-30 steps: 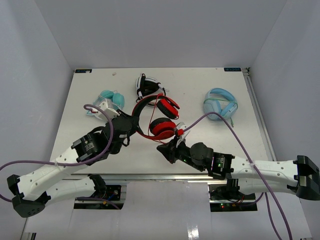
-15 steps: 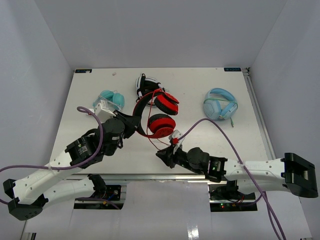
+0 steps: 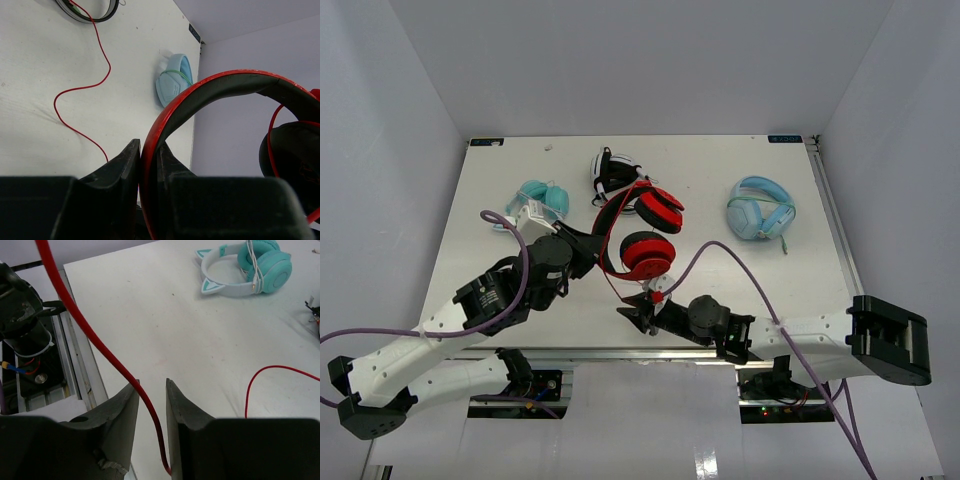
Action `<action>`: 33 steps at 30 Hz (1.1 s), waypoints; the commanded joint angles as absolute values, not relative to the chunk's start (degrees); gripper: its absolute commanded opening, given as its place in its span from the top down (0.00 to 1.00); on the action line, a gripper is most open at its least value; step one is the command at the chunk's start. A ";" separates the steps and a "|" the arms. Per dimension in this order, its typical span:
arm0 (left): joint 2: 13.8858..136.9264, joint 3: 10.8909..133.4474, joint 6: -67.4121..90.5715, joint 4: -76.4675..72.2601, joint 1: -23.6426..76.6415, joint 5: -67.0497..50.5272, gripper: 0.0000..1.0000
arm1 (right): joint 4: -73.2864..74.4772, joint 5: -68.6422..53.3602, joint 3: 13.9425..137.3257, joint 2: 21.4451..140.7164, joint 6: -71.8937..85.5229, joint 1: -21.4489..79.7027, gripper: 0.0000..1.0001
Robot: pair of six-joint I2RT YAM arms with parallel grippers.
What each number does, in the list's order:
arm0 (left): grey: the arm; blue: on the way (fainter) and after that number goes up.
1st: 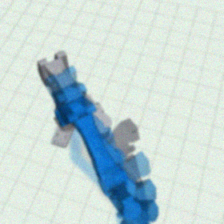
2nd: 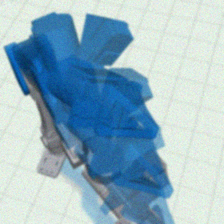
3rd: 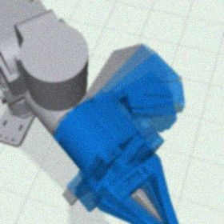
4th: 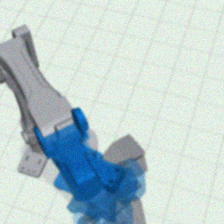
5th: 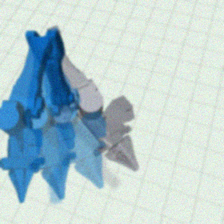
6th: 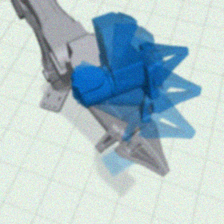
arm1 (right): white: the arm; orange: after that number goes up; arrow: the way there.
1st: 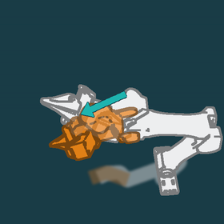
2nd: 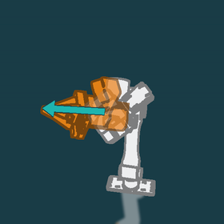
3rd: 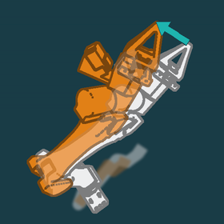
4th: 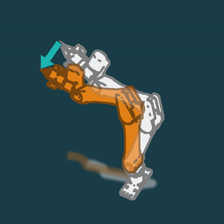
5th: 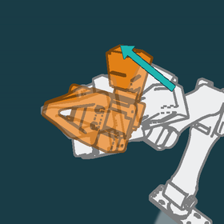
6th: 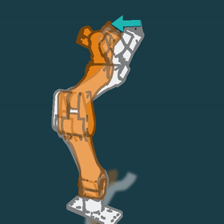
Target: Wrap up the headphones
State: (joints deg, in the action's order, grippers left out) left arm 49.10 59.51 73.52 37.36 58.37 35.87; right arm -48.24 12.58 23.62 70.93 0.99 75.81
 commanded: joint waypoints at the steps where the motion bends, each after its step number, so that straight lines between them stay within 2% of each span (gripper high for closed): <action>1: 48.12 62.36 74.66 33.57 58.62 35.29 1.00 | -60.35 5.97 21.33 74.16 -0.75 71.47 0.66; 8: 47.67 62.72 73.90 33.83 58.62 35.02 1.00 | -69.80 -2.36 19.45 80.90 -0.44 68.20 0.68; 14: 47.23 62.36 70.24 34.39 58.62 35.85 1.00 | -78.12 -2.56 16.67 85.45 2.79 66.03 0.92; 22: 45.77 65.34 63.28 37.86 58.62 40.48 1.00 | -84.18 -2.94 8.96 82.48 7.85 60.24 0.92; 33: 51.94 72.08 57.30 38.15 58.62 57.21 1.00 | -86.23 -7.87 4.25 77.09 9.55 60.12 0.92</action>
State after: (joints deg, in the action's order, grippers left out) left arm 50.20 67.44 59.17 41.15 58.41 49.06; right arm -73.47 -5.89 5.10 79.12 8.82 60.34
